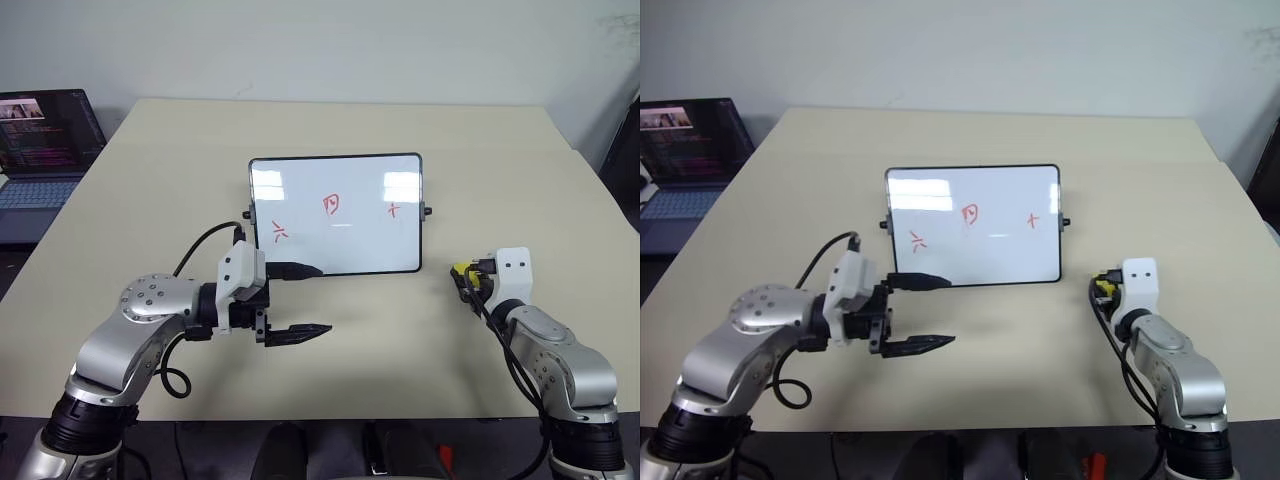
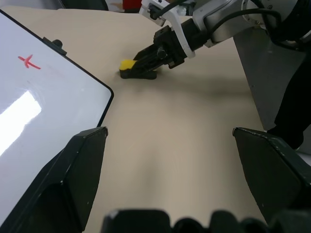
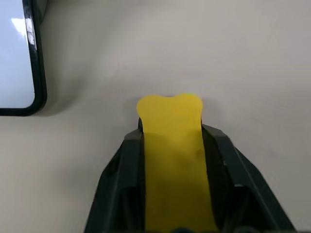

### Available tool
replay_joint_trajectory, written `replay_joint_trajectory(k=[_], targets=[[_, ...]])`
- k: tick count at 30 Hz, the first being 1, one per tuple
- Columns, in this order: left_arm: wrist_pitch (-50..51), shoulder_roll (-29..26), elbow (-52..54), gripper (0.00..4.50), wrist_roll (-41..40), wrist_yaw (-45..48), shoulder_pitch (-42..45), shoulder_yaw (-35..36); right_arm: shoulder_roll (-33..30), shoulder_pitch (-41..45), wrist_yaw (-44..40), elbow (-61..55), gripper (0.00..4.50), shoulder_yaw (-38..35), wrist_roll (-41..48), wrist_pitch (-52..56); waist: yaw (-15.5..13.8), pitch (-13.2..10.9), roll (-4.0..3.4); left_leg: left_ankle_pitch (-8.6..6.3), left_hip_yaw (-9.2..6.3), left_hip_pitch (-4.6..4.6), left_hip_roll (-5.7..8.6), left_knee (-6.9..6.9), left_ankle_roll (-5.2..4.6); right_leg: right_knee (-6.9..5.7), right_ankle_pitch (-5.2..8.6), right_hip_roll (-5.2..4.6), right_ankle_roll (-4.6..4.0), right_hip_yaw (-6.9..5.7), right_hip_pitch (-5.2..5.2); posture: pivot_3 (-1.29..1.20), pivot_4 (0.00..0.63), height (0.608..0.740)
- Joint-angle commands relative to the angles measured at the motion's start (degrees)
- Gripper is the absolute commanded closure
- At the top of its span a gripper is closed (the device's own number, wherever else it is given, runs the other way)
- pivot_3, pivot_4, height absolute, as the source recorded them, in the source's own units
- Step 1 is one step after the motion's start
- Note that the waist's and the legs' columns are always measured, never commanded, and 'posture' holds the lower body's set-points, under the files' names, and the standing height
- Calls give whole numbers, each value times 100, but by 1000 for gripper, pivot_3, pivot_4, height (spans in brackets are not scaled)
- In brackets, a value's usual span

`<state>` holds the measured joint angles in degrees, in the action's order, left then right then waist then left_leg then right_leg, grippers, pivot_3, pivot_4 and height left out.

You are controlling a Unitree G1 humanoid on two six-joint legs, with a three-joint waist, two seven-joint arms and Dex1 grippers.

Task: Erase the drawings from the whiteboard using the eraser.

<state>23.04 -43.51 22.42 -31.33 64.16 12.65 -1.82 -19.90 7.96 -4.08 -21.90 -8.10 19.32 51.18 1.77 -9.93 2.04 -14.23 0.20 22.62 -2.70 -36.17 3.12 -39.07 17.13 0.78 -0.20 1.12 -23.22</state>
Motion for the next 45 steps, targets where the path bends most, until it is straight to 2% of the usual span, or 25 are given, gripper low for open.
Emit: replay_joint_trajectory(k=[1,7,10,16,20,25,31,37,45], targets=[[78,-44,149,0,-55,-192,-100,246,4,83,-106,-74,3258,-202,17,-157,0,0,0,0,0,0,0,0,0,0,0,0,0,0,0,0,150,740],[400,-36,481,0,18,-719,-586,327,-169,-186,-436,-482,3258,-187,-50,-519,0,0,0,0,-4,0,-1,0,0,0,-11,0,-20,1,0,0,150,740],[514,-54,702,0,49,-968,-849,383,-362,-611,-919,-812,3258,2,-5,-872,-6,1,0,0,-6,2,-3,0,0,1,-11,-2,-20,-1,0,0,150,740],[635,-53,979,0,6,-1425,-1502,899,-726,-920,-1428,-1592,3258,240,386,-320,18,1,0,0,-11,-10,-6,-4,0,-10,-7,-3,-11,7,1,0,150,740],[687,264,951,0,160,-2185,-2168,1578,-925,-209,-1794,-1878,3258,863,425,-261,65,1,0,0,-9,-29,-5,-8,-1,-27,2,-1,4,20,5,0,150,740],[534,133,796,0,538,-2360,-2606,1908,-1009,308,-2184,-1810,3258,1278,539,-253,-26,8,11,1,-13,-33,-2,-11,-1,-37,3,5,4,10,6,0,150,740],[810,-78,535,0,663,-2580,-2508,2381,-960,1322,-2240,-843,3258,2085,-401,-1088,-15,9,14,-1,-15,-18,-4,-54,-3,-47,2,-4,3,7,7,0,150,740],[1100,-397,415,0,614,-2398,-1982,2143,-485,2718,-2572,394,3259,3347,-1491,-2110,6,5,16,0,-14,-13,-3,-75,-3,-72,1,-1,1,4,0,0,150,740],[1088,-550,-149,0,762,-2160,-1089,1647,345,3884,-2735,1959,3262,4022,-2472,-3078,4,5,16,-1,-17,-8,-8,-76,-2,-85,-13,-6,-31,-5,-5,0,150,740]])
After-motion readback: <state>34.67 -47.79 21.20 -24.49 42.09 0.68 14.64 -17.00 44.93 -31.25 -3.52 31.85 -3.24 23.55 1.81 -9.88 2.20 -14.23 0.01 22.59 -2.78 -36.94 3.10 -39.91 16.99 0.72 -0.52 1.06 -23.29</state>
